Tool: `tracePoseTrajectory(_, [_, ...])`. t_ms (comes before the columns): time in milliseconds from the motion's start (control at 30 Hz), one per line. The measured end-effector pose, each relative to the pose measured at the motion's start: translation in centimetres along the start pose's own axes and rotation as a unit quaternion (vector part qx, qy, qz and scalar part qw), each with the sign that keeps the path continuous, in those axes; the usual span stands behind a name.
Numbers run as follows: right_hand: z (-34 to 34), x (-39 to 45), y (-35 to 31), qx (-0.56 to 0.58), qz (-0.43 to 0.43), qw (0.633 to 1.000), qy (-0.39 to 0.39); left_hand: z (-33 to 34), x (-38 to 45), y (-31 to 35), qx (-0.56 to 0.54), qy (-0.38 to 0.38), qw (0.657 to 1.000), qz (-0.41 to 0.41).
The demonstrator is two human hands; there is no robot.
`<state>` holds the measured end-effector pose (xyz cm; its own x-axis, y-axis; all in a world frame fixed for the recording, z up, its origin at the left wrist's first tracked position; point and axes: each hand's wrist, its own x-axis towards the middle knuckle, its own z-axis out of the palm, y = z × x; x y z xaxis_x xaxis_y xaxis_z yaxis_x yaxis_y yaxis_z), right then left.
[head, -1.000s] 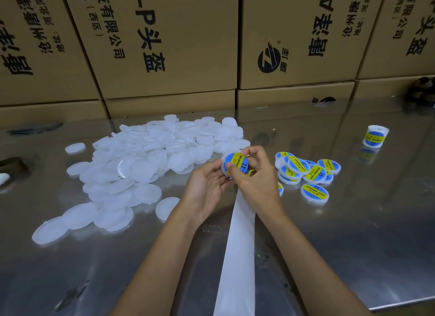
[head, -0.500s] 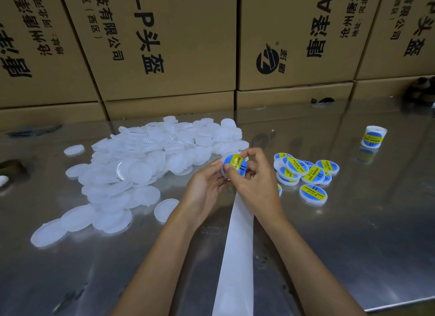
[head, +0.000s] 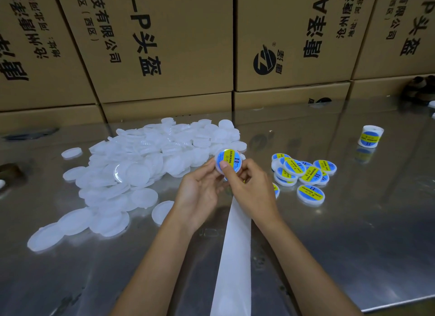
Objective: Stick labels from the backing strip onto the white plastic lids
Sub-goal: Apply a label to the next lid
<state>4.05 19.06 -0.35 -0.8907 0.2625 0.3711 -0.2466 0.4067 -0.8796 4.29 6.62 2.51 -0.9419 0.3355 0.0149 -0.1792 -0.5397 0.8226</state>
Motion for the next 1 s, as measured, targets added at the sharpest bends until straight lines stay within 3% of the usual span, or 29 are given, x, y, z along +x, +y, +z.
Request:
tracePoseTrajectory(333, [-0.3,0.1,-0.3,-0.063,-0.042,0.997,0.028,-0.2,0.1,-0.2,0.023,0.001,1.000,0.018])
tracePoseTrajectory(400, [-0.6,0.3,0.0,-0.082,-0.052,0.995,0.020,-0.2,0.1,-0.2,0.068,0.033,0.996,0.039])
tracePoseTrajectory(500, [-1.0,0.4,0.3,-0.117,-0.072,0.991,-0.003,-0.3,0.1,-0.2,0.218,0.097,0.967,0.089])
tracePoseTrajectory(567, [-1.1,0.4,0.3,-0.107,-0.075,0.991,-0.016,-0.7,0.1,-0.3,0.264,0.090,0.955,0.104])
tracePoseTrajectory(700, [-1.2,0.2,0.0,-0.003,-0.049,0.999,-0.012,-0.8,-0.1,-0.3,0.265,0.051,0.956,0.115])
tracePoseTrajectory(833, [-1.2,0.2,-0.2,0.106,-0.021,0.994,-0.022,-0.4,-0.1,-0.5,0.240,0.102,0.957,0.127])
tracePoseTrajectory(1000, [-0.7,-0.1,0.3,-0.029,-0.039,0.996,-0.072,-0.7,0.0,-0.4,0.223,0.154,0.949,0.159])
